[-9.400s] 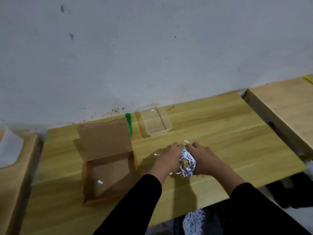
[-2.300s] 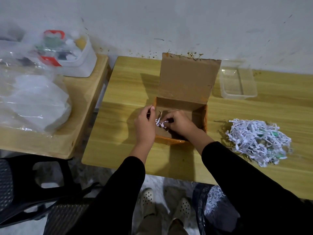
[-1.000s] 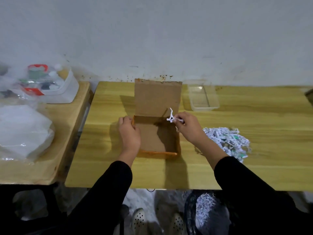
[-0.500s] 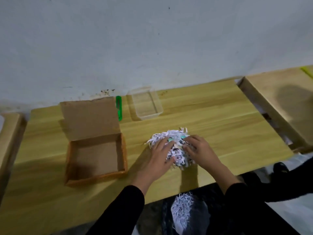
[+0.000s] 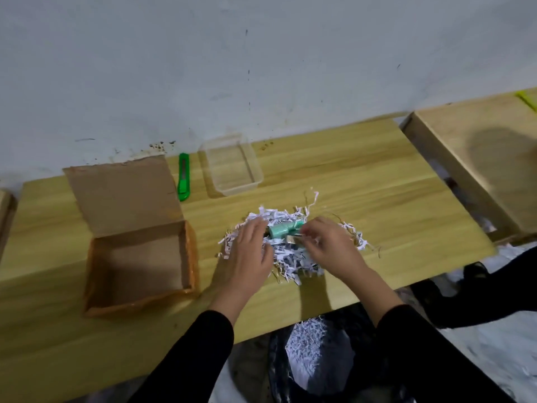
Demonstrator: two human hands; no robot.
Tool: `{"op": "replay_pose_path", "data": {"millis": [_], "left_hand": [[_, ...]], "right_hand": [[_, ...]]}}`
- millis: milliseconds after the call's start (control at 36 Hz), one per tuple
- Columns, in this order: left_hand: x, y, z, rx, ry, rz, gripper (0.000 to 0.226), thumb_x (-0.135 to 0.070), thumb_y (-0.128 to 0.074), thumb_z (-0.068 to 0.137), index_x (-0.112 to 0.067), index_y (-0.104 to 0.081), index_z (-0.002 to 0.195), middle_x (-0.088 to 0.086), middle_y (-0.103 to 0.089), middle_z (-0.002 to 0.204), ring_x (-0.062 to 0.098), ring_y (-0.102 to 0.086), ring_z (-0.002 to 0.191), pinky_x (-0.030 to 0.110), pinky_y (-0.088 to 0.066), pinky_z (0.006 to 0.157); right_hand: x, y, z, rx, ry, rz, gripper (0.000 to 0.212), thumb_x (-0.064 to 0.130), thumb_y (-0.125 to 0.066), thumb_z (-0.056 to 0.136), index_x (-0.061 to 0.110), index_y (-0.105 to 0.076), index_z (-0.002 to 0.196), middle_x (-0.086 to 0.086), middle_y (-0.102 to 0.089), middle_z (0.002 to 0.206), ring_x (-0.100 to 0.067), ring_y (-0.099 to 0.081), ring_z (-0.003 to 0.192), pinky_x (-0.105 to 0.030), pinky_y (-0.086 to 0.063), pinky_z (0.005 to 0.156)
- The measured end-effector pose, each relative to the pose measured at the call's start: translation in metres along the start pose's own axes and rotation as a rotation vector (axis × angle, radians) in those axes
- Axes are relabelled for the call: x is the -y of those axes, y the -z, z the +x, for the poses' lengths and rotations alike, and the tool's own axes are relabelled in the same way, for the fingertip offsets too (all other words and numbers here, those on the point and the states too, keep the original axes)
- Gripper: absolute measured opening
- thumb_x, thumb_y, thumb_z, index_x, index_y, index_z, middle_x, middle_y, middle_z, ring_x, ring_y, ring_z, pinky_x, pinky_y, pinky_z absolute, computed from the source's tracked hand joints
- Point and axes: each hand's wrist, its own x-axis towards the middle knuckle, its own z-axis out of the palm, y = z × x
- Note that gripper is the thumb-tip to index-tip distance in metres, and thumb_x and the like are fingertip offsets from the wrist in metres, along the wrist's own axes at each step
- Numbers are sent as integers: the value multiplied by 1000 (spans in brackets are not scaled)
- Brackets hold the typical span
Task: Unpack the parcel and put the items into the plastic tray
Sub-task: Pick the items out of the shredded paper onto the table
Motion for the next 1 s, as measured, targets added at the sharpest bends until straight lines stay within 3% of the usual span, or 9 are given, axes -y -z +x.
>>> {"op": "replay_pose_path", "data": {"millis": [83, 167, 361, 472, 639, 722, 833, 1000], "left_hand": [[9, -6, -1, 152, 6, 148, 56, -34, -32, 98, -17, -10, 147, -1, -6, 157, 14, -2, 144, 35, -8, 118], [19, -6, -3, 208, 52, 229, 61, -43, -25, 98, -16, -1, 148, 1, 6, 157, 12, 10, 143, 27, 6, 116], [26, -9, -3, 239, 87, 293, 63, -45, -23, 98, -17, 6, 147, 0, 9, 157, 12, 14, 142, 28, 5, 117], [25, -11, -2, 227, 101, 283, 63, -44, -23, 98, -17, 6, 147, 0, 8, 157, 12, 14, 143, 29, 3, 117], [26, -14, 0, 211, 102, 277, 63, -44, -24, 98, -16, 4, 147, -1, 7, 157, 13, 12, 143, 27, 5, 116], [27, -15, 0, 198, 95, 278, 63, -43, -25, 98, -15, 2, 147, 0, 4, 157, 13, 10, 143, 28, 3, 116], [29, -19, 0, 174, 98, 275, 63, -43, -26, 97, -16, 1, 147, -1, 2, 157, 12, 8, 143, 29, 0, 117], [32, -21, 0, 167, 102, 262, 62, -43, -27, 97, -18, 0, 148, -3, 1, 157, 11, 8, 143, 30, -4, 118]], "right_hand": [[6, -11, 6, 93, 110, -96, 17, 16, -63, 81, 11, -67, 98, -5, -62, 96, -21, -55, 92, -35, -50, 80], [4, -11, 14, 97, 123, -179, 28, 25, -64, 81, 11, -65, 105, -8, -63, 100, -24, -53, 97, -36, -47, 85], [2, -2, 28, 176, 177, -210, 21, 15, -58, 86, 7, -65, 105, -12, -63, 102, -28, -55, 97, -38, -46, 84], [0, 17, 30, -8, 62, 15, 16, 11, -59, 87, 3, -63, 101, -13, -63, 99, -22, -57, 86, -34, -49, 81], [0, 50, 44, -358, -97, 259, 16, 13, -61, 86, 8, -65, 100, 3, -63, 86, 6, -57, 75, 0, -44, 62], [1, 64, 52, -534, -177, 417, 11, 14, -62, 85, 13, -66, 95, 8, -65, 80, 7, -60, 73, -2, -46, 64], [-5, 71, 60, -683, -387, 644, 5, 15, -62, 82, 19, -64, 80, 1, -67, 79, -14, -66, 77, -21, -55, 71], [-21, 55, 63, -829, -758, 1058, 25, 6, -59, 80, 9, -49, 57, -7, -64, 70, -9, -68, 62, -15, -53, 55]]}}
